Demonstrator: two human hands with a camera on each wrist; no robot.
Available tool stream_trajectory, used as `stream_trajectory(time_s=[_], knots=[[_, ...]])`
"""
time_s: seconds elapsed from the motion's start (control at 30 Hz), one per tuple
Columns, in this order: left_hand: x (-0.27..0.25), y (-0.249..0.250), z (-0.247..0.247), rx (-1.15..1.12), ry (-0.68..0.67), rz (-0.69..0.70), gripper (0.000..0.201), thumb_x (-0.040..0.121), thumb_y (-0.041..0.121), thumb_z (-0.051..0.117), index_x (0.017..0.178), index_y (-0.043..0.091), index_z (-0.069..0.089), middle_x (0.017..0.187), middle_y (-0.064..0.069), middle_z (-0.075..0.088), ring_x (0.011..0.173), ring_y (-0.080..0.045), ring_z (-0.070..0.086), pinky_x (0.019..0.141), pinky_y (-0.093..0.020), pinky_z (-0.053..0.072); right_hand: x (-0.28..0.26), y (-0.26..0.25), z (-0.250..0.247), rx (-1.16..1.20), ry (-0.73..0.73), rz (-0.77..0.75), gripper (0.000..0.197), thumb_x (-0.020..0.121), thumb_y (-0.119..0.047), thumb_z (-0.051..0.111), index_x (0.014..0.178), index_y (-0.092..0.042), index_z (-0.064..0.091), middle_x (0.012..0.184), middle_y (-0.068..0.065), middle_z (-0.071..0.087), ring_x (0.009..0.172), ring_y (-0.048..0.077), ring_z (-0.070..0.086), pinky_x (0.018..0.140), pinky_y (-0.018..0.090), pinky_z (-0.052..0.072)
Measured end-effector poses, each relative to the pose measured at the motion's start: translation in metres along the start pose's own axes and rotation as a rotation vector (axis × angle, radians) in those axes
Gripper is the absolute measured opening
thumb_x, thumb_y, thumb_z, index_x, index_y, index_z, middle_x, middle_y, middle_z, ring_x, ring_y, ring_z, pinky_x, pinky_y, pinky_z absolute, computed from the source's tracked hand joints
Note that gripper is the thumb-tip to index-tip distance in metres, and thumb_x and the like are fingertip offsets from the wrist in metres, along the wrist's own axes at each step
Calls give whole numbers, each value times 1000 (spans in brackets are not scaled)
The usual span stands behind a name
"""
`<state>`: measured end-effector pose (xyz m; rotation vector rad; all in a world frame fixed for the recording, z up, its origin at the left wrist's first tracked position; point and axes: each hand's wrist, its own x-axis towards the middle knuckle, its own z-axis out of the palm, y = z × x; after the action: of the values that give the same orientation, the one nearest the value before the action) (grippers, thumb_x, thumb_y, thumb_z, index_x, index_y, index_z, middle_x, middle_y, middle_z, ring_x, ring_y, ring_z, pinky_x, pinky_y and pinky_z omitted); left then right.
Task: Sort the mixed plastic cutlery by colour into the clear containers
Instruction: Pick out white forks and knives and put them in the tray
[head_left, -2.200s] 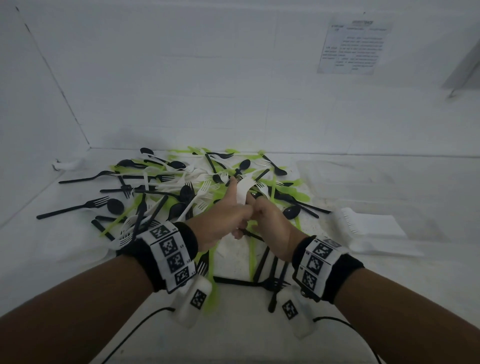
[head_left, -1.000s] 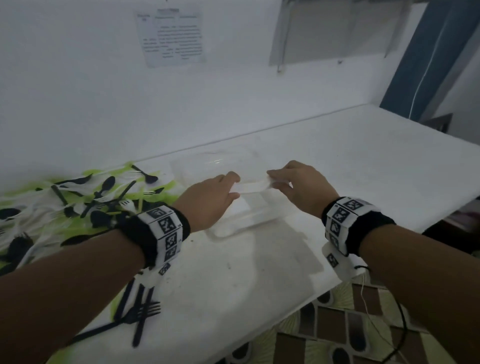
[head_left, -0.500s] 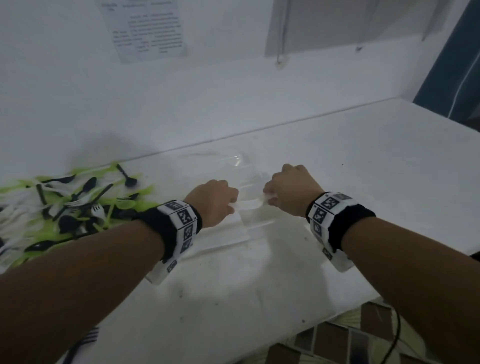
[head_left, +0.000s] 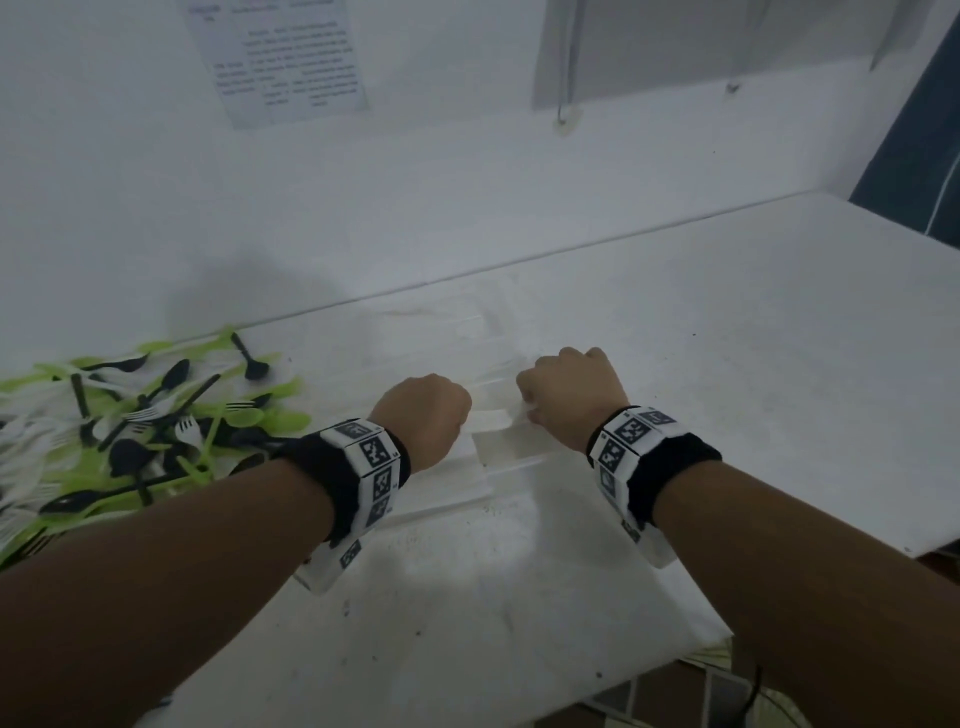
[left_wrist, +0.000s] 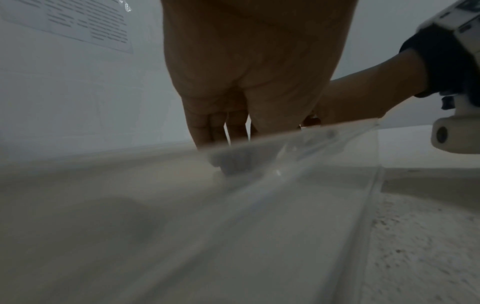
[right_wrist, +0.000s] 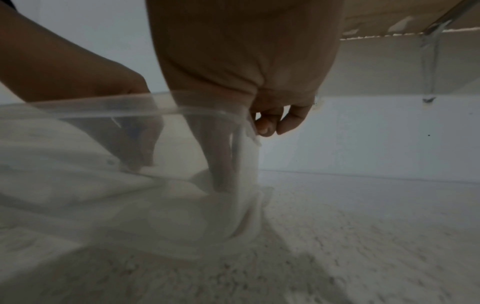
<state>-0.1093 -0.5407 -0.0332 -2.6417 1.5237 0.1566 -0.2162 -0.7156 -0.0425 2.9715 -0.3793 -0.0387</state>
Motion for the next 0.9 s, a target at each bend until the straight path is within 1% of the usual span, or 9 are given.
stream_trajectory(time_s=[0.13,0.3,0.37,0.47,0.57,0.63,0.73,0.8,0.9], knots=[[0,-6,3,-63,8,-26,18,95,10,52,86,13,68,91,-5,68,83,-28,65,78,-40,56,-1,-2,-6,-77,-36,-2,27,89,-4,53,98,-25,67,92,-5,59,85,24,47,80,37,31],[0,-3,3,-38,5,-30,20,91,2,49,92,11,67,95,-5,67,87,-27,65,78,-36,54,-8,-5,-16,-107,-64,-8,24,89,-1,49,95,-22,59,90,-3,51,97,26,57,88,40,37],[-1,-1,4,-40,15,-30,19,92,3,49,95,12,65,98,-5,65,89,-27,63,76,-33,51,-9,-7,-17,-97,-66,2,22,91,-4,49,99,-23,57,93,-2,54,99,26,58,87,40,36],[-6,-5,-3,-196,58,-62,8,93,12,60,88,16,66,95,1,67,89,-22,64,79,-35,54,-10,-6,-16,-50,-28,2,15,95,-17,51,105,-22,60,102,-1,57,98,25,58,82,38,34],[-19,-14,-20,-386,212,-68,10,90,24,70,82,19,69,85,8,68,83,-15,63,76,-34,52,-8,-9,-23,95,93,37,24,99,-39,48,105,-23,64,102,-1,61,95,24,59,78,36,39],[-30,-25,-35,-446,312,-64,12,89,30,74,84,20,69,84,9,68,80,-12,62,76,-32,52,-3,-18,-36,317,158,81,26,98,-46,49,103,-26,65,97,-4,63,92,22,61,77,35,44],[-52,-50,-56,-497,324,-166,27,90,43,72,110,27,63,90,12,67,83,-8,63,76,-29,51,9,-40,-58,728,160,97,21,94,-46,56,106,-29,61,91,-9,68,89,15,63,77,33,50],[-69,-71,-65,-466,333,-243,51,90,48,70,132,29,49,100,6,64,89,-12,61,78,-30,47,18,-62,-72,928,137,65,24,93,-45,59,110,-28,58,92,-8,69,90,13,64,77,32,51],[-101,-105,-69,-437,270,-388,85,89,53,71,155,25,26,125,-4,57,106,-19,58,92,-34,47,32,-101,-90,1075,31,-24,37,95,-48,60,124,-27,50,101,-8,66,96,10,62,81,31,47]])
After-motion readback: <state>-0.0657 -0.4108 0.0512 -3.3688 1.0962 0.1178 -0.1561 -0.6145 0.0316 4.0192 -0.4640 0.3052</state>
